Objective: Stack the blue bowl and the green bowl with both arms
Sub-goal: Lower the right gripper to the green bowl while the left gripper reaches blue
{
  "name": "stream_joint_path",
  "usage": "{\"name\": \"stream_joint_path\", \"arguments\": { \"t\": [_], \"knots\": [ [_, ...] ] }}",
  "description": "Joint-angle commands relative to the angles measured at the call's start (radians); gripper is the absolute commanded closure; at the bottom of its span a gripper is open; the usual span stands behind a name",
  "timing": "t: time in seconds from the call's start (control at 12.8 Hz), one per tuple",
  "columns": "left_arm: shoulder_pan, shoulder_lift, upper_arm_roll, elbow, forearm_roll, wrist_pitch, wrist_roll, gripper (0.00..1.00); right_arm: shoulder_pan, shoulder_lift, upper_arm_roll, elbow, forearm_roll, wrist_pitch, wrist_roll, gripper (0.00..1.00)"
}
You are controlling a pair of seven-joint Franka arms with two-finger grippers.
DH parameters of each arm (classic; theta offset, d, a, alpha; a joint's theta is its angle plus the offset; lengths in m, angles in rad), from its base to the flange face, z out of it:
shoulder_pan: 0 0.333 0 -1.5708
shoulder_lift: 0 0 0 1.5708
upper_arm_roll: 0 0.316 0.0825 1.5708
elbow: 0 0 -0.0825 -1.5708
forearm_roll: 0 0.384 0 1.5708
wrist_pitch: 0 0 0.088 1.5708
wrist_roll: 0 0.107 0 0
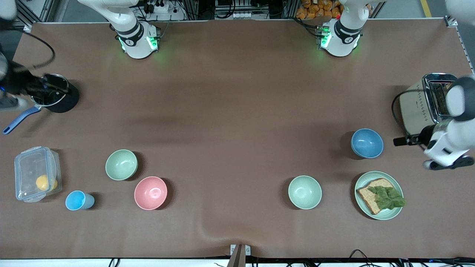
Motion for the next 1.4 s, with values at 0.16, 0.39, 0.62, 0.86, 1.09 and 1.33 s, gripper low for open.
{"name": "stream_joint_path", "arguments": {
  "t": [0.16, 0.39, 0.62, 0.86, 1.09, 1.33],
  "knots": [
    [0.023, 0.105, -0.012, -0.001, 0.027, 0.027, -0.011, 0.0, -0.053, 0.196, 0.013, 0.015, 0.035, 0.101, -0.043, 0.0],
    [0.027, 0.146, -0.011, -0.003, 0.001, 0.036, -0.014, 0.0, -0.04, 0.307, 0.014, 0.017, 0.043, 0.182, -0.045, 0.0],
    [0.024, 0.165, -0.011, -0.003, -0.001, 0.037, -0.02, 0.0, -0.041, 0.452, 0.014, 0.049, 0.043, 0.321, -0.068, 0.0],
    [0.024, 0.179, -0.011, -0.006, -0.002, 0.042, -0.02, 0.0, -0.037, 0.552, 0.014, 0.082, 0.142, 0.347, -0.062, 0.0],
    [0.027, 0.192, -0.011, -0.007, -0.002, 0.04, -0.02, 0.11, -0.037, 0.643, 0.014, 0.148, 0.13, 0.379, -0.097, 0.0],
    [0.027, 0.193, -0.009, -0.017, -0.002, 0.04, -0.02, 0.23, -0.037, 0.657, 0.014, 0.15, 0.129, 0.449, -0.117, 0.0]
  ]
}}
